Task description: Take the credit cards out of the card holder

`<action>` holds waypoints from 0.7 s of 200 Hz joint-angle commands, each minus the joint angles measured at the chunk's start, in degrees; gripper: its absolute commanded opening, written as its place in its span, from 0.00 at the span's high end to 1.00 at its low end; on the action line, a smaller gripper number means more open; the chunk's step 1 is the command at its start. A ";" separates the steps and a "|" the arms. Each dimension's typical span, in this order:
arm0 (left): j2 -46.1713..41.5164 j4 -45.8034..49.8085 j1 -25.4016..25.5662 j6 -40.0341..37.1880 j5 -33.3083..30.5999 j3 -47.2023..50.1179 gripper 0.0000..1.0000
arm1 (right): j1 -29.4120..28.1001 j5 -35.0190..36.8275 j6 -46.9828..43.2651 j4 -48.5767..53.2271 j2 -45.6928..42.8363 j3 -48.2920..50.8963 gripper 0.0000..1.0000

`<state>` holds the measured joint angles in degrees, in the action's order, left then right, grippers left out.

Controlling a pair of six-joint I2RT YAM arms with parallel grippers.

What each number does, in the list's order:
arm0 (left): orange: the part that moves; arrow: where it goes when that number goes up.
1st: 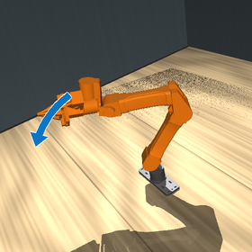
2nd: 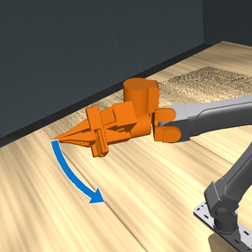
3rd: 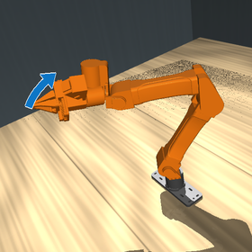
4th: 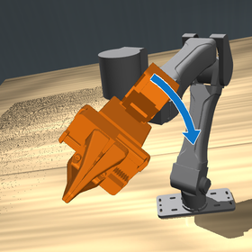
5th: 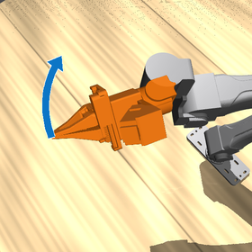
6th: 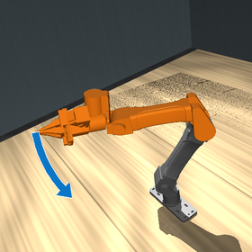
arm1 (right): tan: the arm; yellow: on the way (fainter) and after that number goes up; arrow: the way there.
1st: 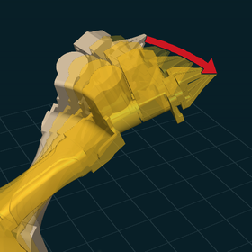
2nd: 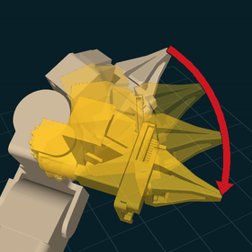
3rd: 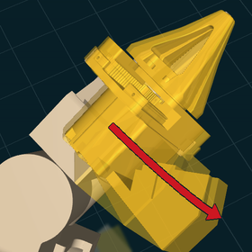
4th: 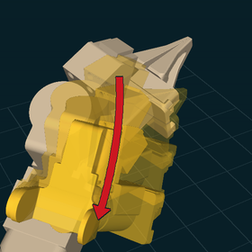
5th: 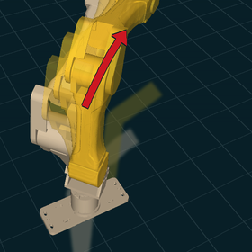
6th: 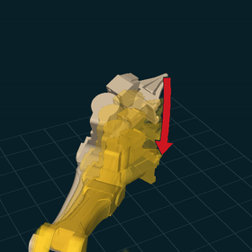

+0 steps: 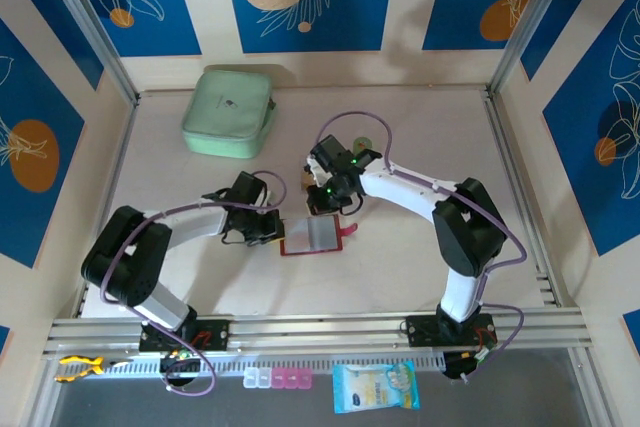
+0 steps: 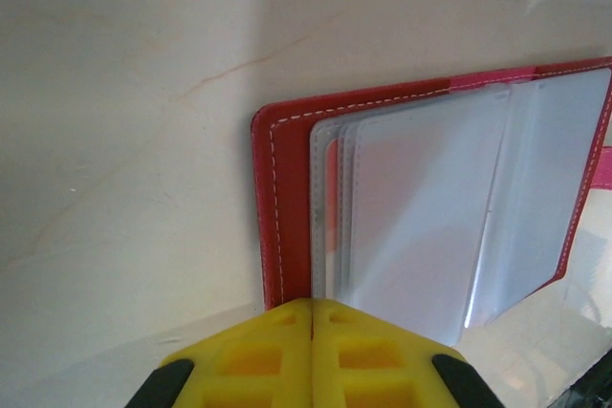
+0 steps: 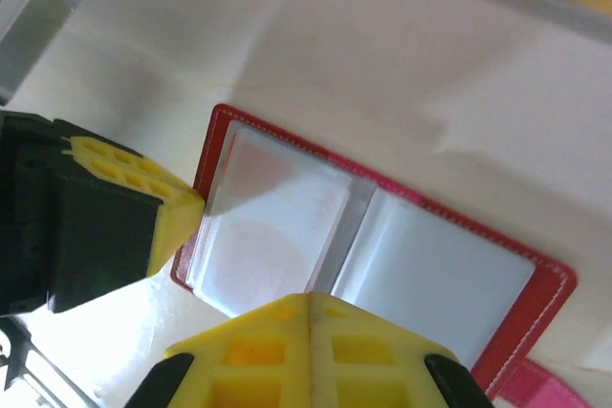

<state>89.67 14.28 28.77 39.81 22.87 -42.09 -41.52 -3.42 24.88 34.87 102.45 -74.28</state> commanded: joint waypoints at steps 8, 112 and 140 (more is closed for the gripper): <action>1.12 3.57 0.30 -2.38 -1.52 -1.20 0.92 | -0.73 -6.97 7.52 -4.82 -2.36 3.09 1.00; 0.69 4.84 -0.13 -3.60 -5.02 -0.89 0.93 | -3.30 -11.16 20.24 -13.19 3.04 6.52 0.66; 0.47 4.55 -0.23 -3.26 -5.23 -0.64 0.93 | -3.67 -11.52 20.48 -13.84 5.04 5.73 0.67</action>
<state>90.17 16.10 28.77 37.32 20.82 -42.39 -44.58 -12.95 43.57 22.50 105.69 -68.49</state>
